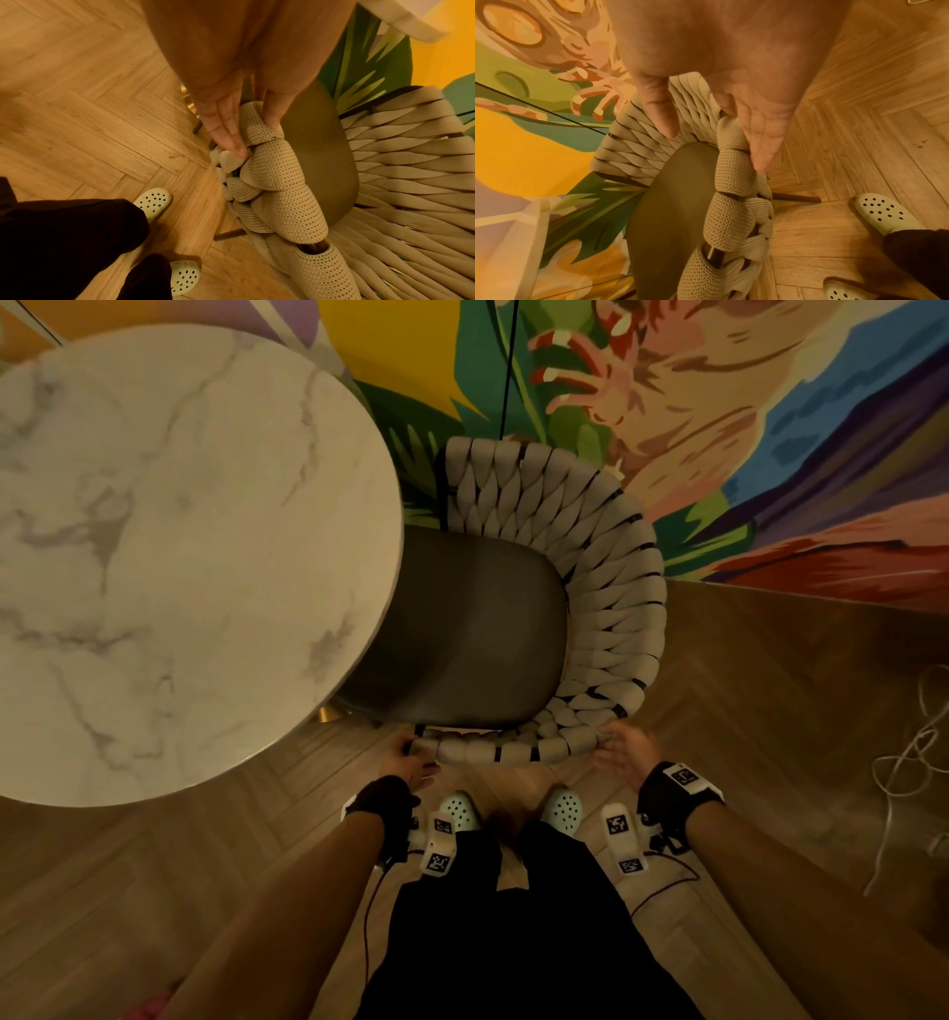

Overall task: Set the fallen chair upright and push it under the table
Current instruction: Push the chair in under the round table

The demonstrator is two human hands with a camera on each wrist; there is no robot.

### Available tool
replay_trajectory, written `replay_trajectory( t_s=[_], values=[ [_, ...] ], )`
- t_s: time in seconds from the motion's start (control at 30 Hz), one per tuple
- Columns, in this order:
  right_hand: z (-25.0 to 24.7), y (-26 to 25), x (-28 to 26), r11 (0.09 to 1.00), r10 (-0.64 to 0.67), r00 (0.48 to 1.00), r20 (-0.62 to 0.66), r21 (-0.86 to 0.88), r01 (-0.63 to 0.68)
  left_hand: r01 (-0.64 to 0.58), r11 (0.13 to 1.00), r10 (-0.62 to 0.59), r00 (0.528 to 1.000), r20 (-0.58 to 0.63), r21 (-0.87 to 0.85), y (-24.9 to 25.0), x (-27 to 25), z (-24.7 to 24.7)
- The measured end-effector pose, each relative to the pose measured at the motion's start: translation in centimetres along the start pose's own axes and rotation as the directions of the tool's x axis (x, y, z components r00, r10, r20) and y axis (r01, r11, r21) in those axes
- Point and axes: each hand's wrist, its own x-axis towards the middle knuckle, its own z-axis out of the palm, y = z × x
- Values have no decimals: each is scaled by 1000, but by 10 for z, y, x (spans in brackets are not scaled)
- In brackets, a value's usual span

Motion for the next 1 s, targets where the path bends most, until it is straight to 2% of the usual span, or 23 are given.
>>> replay_trajectory(
  t_s=[0.1,0.17,0.23,0.27,0.3,0.33,0.37,0.4,0.43,0.5,0.57,0.63,0.8,1.0],
  values=[
    [0,1,0,996,-32,999,12,-77,33,-20,999,21,999,-25,33,0,-4,-5],
    [-3,-4,-1,973,-51,999,14,-224,53,-65,991,71,996,-48,116,-1,-5,-9],
    [-9,-16,-3,907,-94,996,-8,-413,82,-109,966,129,989,-72,234,-4,-5,-15],
    [-14,-23,-1,843,-163,986,-30,-523,124,-129,943,162,983,-82,306,-6,-4,-18],
    [-19,-31,2,736,-266,963,-39,-654,177,-153,907,202,975,-88,391,-9,-5,-22],
    [-24,-37,5,580,-374,927,-9,-783,226,-179,854,253,963,-89,488,-12,-5,-26],
    [-26,-42,8,414,-449,891,63,-869,270,-212,791,312,947,-80,574,-14,-7,-30],
    [-27,-42,13,269,-469,871,146,-916,298,-244,730,363,930,-59,638,-16,-9,-32],
    [-26,-39,18,135,-446,865,230,-938,320,-280,668,406,914,-22,689,-17,-12,-32],
    [-19,-23,30,-86,-314,883,349,-937,339,-339,528,452,888,80,779,-15,-19,-25],
    [-11,-5,38,-202,-214,905,367,-923,327,-368,388,442,879,179,845,-12,-21,-16],
    [-3,4,39,-201,-224,919,325,-938,282,-347,335,391,897,206,876,-4,-16,-9],
    [2,18,32,-111,-250,924,288,-957,268,-346,350,354,909,219,871,9,-12,-11],
    [1,36,29,-70,-247,931,268,-963,259,-394,265,360,887,289,880,-13,-5,-34]
  ],
)
